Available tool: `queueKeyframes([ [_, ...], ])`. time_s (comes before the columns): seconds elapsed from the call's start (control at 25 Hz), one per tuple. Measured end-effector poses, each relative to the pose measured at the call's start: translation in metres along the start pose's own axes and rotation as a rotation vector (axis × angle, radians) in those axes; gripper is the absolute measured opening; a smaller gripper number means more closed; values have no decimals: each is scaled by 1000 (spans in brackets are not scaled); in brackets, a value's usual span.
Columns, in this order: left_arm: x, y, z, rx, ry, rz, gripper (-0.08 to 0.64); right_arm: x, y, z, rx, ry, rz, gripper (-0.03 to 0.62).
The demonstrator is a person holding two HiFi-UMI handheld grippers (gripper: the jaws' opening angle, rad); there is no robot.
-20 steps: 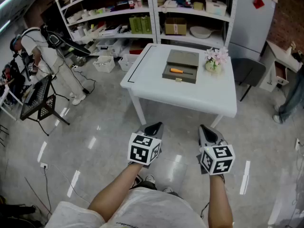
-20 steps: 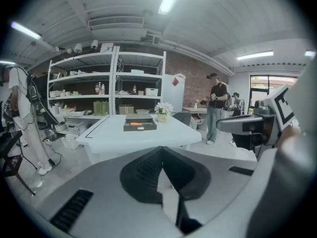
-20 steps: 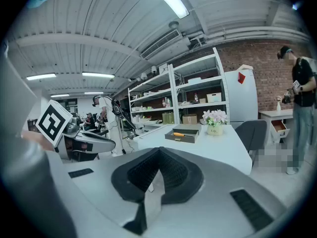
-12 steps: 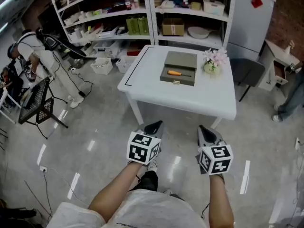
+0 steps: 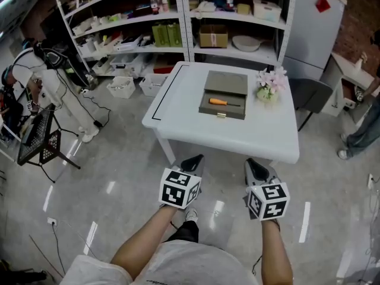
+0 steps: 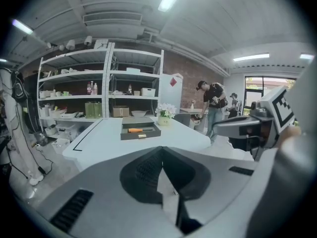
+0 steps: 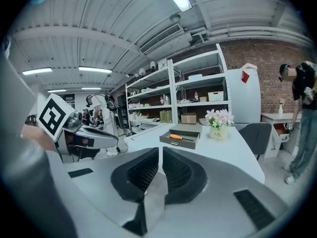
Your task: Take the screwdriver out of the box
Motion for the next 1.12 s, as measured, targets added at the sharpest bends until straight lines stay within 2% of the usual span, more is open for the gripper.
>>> queueKeyframes([
  [0.36, -42, 20, 60, 2, -32, 15, 5, -70, 26, -6, -5, -27, 17, 34],
  [1.12, -128, 51, 172, 10, -127, 40, 5, -196, 65, -23, -45, -97, 65, 139],
])
Point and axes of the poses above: the fingertips, and each gripper's own axes: x backward along the fingers, z to its left, y out of its top, the point moved 5 cm from there along x, backward along the fingers, and after that the axes turned 2 degrees about -x, right-handed, at the moved point
